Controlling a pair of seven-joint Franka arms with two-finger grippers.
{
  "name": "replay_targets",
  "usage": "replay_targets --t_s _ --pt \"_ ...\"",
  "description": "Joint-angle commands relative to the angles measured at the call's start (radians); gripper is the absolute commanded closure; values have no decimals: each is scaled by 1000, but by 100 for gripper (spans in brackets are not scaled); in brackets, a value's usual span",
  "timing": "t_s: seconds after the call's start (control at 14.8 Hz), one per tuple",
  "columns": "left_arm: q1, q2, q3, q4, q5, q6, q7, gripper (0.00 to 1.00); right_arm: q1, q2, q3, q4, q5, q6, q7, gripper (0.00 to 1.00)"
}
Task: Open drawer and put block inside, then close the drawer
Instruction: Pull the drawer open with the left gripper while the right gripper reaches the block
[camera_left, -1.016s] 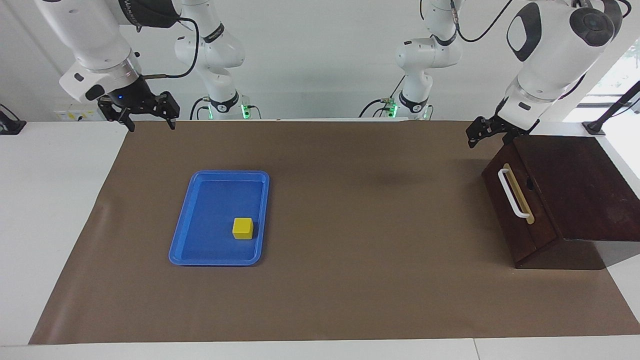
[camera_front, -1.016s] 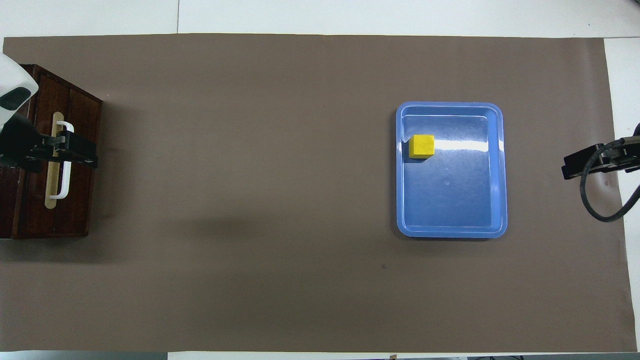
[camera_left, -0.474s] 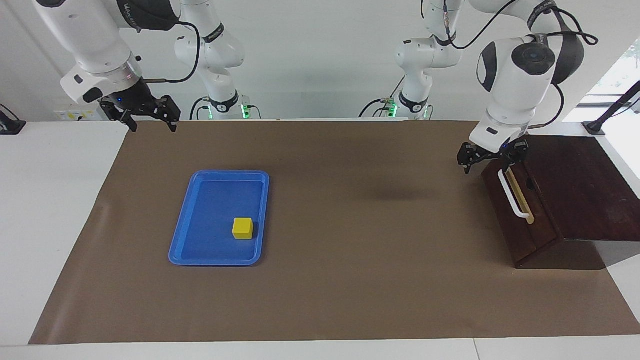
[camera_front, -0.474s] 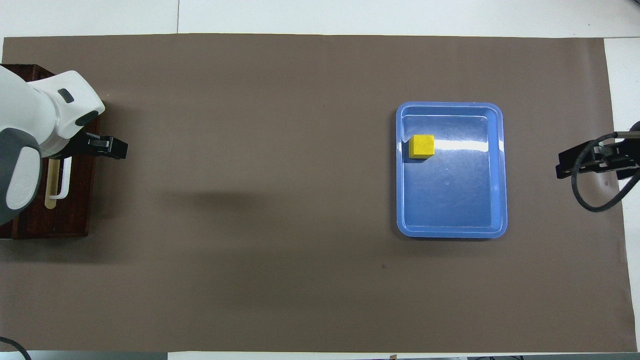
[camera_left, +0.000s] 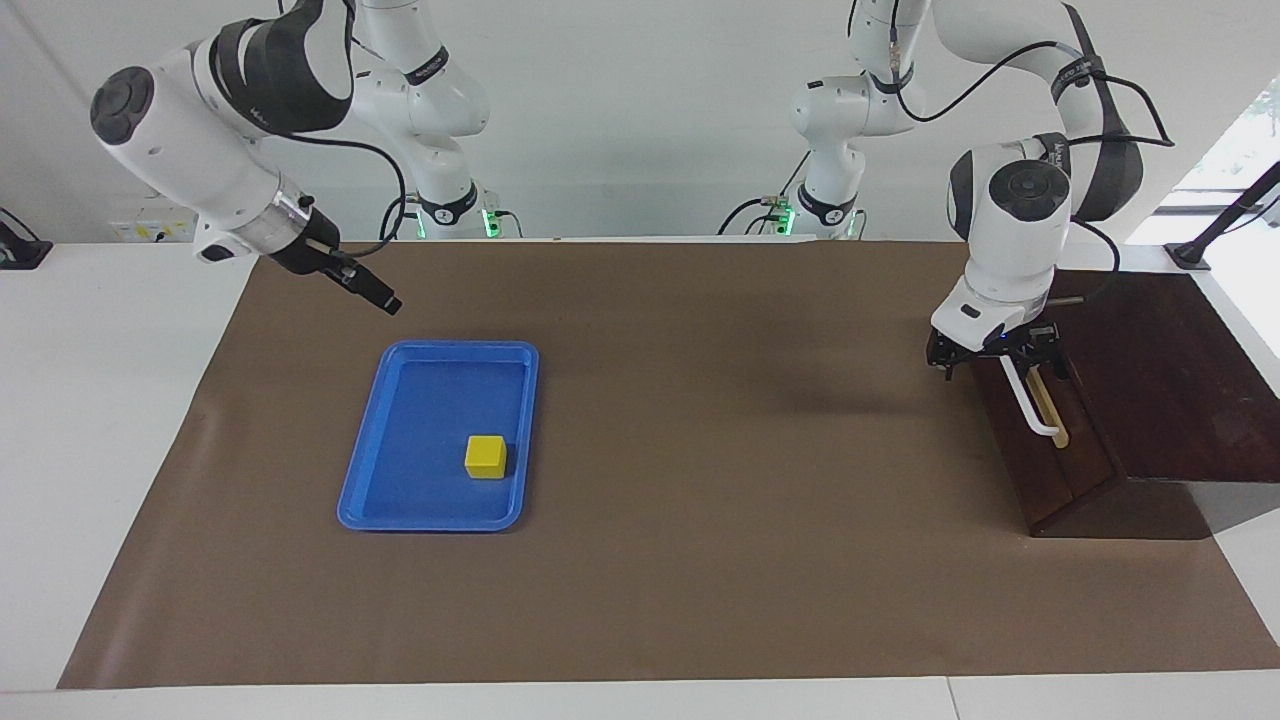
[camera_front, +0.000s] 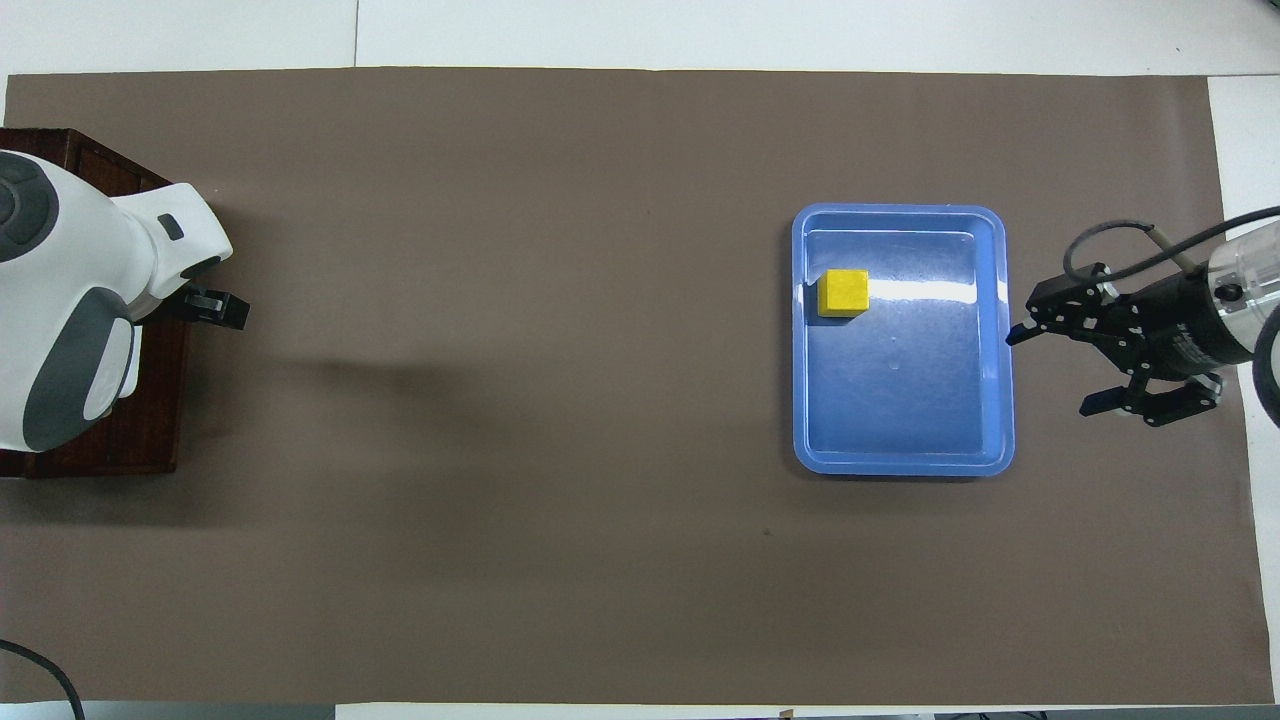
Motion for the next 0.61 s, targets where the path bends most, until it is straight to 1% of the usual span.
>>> replay_targets --t_s 0.0,0.14,0.2,0.27,0.41,0.54 --pt "14 -8 -1 -73 29 89 7 0 -20 82 9 -39 184 123 206 0" --pt "58 -13 -1 -114 37 147 13 0 -11 111 9 -65 257 209 268 0" --pt "62 -11 -1 -113 49 150 17 0 -9 133 9 -73 298 228 284 0" --pt "63 -10 -1 -113 69 152 19 0 -15 175 9 -66 326 228 287 0" --pt "63 -7 -1 -113 74 153 19 0 -25 263 10 -20 331 225 287 0" --pt "68 -3 -1 -125 72 175 19 0 -23 324 10 23 335 222 287 0"
